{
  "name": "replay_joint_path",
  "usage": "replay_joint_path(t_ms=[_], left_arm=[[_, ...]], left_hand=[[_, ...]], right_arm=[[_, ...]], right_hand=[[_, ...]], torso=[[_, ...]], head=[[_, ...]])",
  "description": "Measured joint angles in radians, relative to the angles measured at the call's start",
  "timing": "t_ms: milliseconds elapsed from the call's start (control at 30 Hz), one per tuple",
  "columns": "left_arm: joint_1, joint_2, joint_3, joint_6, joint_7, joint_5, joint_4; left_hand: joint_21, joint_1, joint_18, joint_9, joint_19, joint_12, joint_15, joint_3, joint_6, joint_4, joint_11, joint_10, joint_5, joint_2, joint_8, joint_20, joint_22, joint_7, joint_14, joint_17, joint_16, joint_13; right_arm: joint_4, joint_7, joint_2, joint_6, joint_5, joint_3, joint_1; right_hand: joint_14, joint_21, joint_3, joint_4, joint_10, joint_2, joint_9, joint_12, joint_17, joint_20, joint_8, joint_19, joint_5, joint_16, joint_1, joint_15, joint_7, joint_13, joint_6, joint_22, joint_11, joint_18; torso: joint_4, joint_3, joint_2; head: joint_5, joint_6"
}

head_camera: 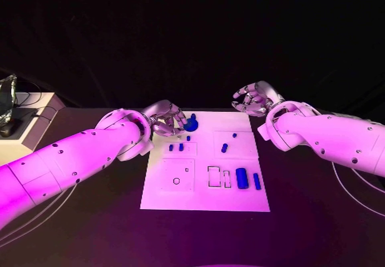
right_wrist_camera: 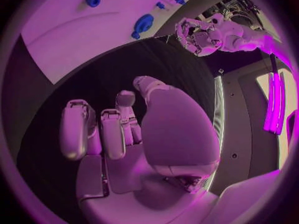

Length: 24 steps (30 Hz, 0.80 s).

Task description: Assemble the parts on the task board

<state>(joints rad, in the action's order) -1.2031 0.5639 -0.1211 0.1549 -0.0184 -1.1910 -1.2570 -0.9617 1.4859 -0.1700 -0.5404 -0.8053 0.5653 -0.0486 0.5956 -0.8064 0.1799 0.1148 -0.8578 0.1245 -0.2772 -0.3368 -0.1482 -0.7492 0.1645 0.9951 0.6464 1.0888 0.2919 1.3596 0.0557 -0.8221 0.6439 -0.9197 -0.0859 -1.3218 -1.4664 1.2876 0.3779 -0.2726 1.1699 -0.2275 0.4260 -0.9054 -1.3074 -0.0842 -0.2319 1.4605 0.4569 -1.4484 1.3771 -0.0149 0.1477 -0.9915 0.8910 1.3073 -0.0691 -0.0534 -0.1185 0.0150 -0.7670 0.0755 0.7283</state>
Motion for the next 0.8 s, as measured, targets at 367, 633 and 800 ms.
replay_joint_path(t_ms=[367, 633, 800], left_arm=[[0.003, -0.072, 0.031, 0.028, 0.064, -0.223, 0.069], [0.003, -0.109, 0.035, 0.009, 0.052, -0.301, 0.106], [0.003, -0.122, 0.036, -0.009, 0.039, -0.331, 0.123]], left_hand=[[-0.015, -0.033, 0.0, 0.071, -0.043, -0.062, -0.009, -0.023, -0.018, -0.033, 0.011, 0.004, 0.0, -0.005, 0.028, -0.011, -0.008, -0.011, 0.031, -0.012, 0.112, -0.083], [-0.019, -0.045, 0.0, 0.1, -0.047, -0.097, -0.012, -0.045, -0.027, -0.047, 0.017, 0.022, 0.0, -0.008, 0.043, -0.014, -0.016, -0.019, 0.034, -0.03, 0.156, -0.12], [-0.036, -0.045, 0.0, 0.114, -0.054, -0.104, -0.015, -0.048, -0.041, -0.051, 0.017, 0.022, 0.0, -0.008, 0.049, -0.014, -0.025, -0.013, 0.057, -0.018, 0.192, -0.134]], right_arm=[[0.001, -0.04, 0.004, 0.008, 0.007, 0.0, 0.0], [0.005, -0.05, 0.004, 0.013, 0.006, 0.0, 0.0], [0.008, -0.055, 0.004, 0.017, 0.006, 0.0, 0.0]], right_hand=[[0.001, -0.001, 0.021, 0.005, -0.051, -0.011, 0.007, 0.147, 0.0, 0.0, 0.0, 0.0, 0.0, 0.004, -0.007, -0.001, -0.002, 0.141, -0.002, 0.0, 0.008, 0.0], [0.001, -0.01, 0.032, 0.005, -0.055, -0.019, 0.012, 0.188, 0.003, 0.0, 0.0, 0.0, 0.0, 0.008, -0.015, -0.001, -0.003, 0.179, -0.004, 0.001, 0.012, 0.0], [0.001, -0.01, 0.035, 0.008, -0.056, -0.019, 0.014, 0.203, 0.004, 0.0, 0.0, 0.0, 0.0, 0.008, -0.015, -0.001, -0.004, 0.196, -0.004, 0.001, 0.014, 0.0]], torso=[[0.0013, -0.0005, -0.001], [0.0012, -0.0016, -0.002], [0.0015, -0.0017, -0.002]], head=[[0.002, -0.01], [0.004, -0.01], [0.004, -0.009]])
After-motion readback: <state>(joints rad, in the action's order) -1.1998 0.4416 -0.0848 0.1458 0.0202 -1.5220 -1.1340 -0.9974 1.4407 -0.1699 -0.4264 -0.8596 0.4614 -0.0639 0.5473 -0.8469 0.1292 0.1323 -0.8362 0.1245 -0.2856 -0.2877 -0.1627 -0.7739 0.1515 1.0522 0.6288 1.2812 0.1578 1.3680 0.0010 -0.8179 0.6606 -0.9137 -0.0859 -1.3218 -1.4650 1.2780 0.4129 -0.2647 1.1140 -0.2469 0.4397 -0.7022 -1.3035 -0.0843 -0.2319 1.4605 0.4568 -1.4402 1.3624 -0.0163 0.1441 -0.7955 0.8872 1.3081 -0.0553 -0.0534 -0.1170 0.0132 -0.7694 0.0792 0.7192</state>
